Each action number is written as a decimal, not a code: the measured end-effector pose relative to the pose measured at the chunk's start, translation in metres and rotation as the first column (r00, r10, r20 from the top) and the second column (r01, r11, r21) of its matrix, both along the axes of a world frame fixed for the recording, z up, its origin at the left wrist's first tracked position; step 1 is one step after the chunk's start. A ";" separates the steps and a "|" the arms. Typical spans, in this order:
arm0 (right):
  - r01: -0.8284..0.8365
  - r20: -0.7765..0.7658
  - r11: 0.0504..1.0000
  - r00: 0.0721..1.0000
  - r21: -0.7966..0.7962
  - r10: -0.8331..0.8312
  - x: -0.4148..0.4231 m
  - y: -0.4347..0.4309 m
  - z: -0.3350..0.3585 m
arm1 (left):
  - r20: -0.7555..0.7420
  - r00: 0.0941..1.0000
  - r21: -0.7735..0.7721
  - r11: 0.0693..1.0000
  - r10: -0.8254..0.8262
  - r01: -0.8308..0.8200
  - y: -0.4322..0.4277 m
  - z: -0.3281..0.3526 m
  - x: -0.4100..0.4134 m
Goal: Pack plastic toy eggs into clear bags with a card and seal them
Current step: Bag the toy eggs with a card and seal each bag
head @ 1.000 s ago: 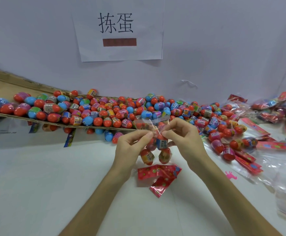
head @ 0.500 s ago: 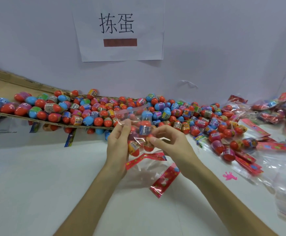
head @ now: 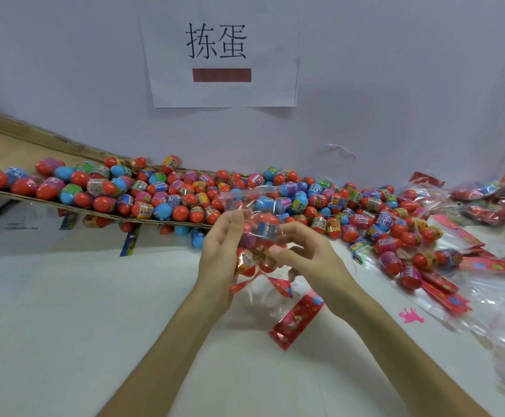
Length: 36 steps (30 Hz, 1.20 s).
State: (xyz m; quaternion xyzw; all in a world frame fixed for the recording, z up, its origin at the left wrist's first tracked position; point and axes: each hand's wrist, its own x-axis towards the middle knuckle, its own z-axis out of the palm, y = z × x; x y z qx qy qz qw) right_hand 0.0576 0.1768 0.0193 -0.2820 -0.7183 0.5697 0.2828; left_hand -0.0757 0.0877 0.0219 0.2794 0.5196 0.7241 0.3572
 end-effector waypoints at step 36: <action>0.058 -0.161 0.994 0.986 0.097 -0.042 0.014 0.011 0.017 | -0.217 0.946 -0.132 0.968 -0.240 0.215 0.003 -0.012 0.001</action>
